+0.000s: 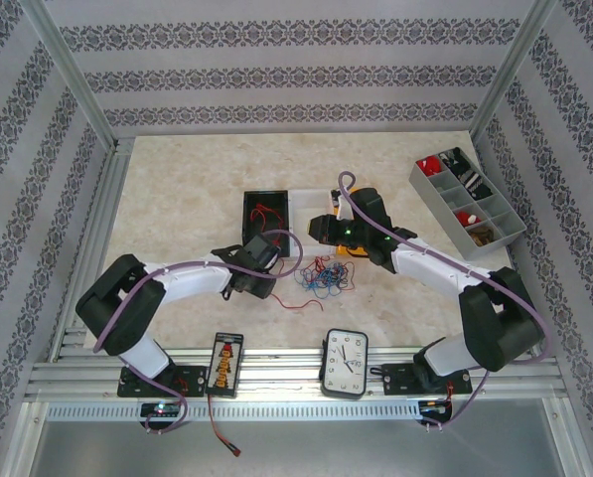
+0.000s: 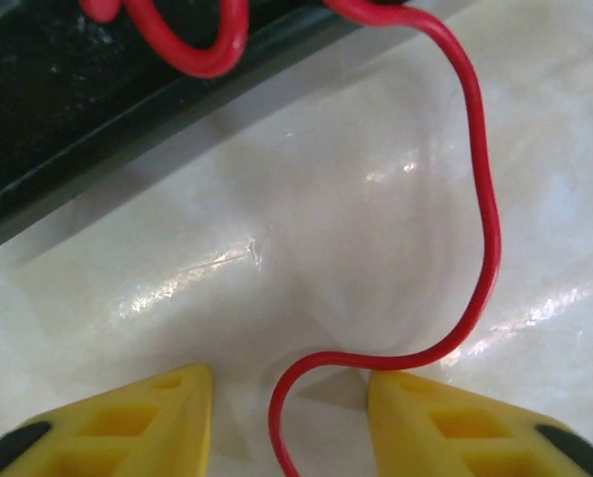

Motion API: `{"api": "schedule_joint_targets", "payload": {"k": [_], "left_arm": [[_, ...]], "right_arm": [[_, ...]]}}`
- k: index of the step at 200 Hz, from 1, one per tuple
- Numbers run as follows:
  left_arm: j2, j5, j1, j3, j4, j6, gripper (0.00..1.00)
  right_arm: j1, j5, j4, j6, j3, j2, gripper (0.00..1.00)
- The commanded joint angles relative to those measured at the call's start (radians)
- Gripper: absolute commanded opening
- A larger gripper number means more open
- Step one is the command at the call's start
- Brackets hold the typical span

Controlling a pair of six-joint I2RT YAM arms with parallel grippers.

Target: Untangle the cables

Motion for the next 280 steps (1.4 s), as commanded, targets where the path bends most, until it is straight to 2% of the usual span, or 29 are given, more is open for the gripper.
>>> {"api": "schedule_joint_targets", "payload": {"k": [1,25,36,61,112,148,182,203,227,251,280], "left_arm": [[0.081,0.083,-0.010,0.003,-0.057,-0.016,0.31],[0.100,0.070,-0.011,0.018,-0.060,-0.031,0.06],[0.086,0.051,-0.010,0.021,-0.064,-0.033,0.00],[-0.006,0.009,-0.011,0.014,-0.068,-0.029,0.00],[-0.292,-0.050,0.005,0.039,-0.105,0.034,0.00],[-0.367,-0.066,0.065,0.120,-0.192,0.094,0.00],[-0.372,-0.184,0.144,0.206,-0.218,0.123,0.00],[-0.344,-0.290,0.179,0.223,-0.140,0.113,0.00],[-0.256,-0.460,0.184,0.240,-0.043,0.103,0.00],[-0.138,-0.682,0.183,0.295,-0.032,0.020,0.00],[-0.071,-0.795,0.182,0.317,0.020,-0.059,0.00]], "right_arm": [[-0.009,0.027,-0.003,-0.007,-0.005,-0.023,0.14],[-0.015,0.043,-0.015,-0.010,-0.007,-0.033,0.14],[-0.017,0.046,-0.021,-0.010,-0.010,-0.037,0.14],[-0.021,0.051,-0.026,-0.013,-0.016,-0.041,0.14],[-0.023,0.050,-0.022,-0.008,-0.007,-0.024,0.14],[-0.022,0.049,-0.014,0.000,-0.010,-0.015,0.15],[-0.023,0.053,-0.014,-0.001,-0.015,-0.018,0.15],[-0.023,0.058,-0.009,0.006,-0.016,-0.022,0.15],[-0.023,0.070,-0.011,0.007,-0.017,-0.033,0.15],[-0.024,0.080,-0.012,0.006,-0.025,-0.051,0.15],[-0.024,0.081,-0.020,0.004,-0.040,-0.066,0.15]]}}
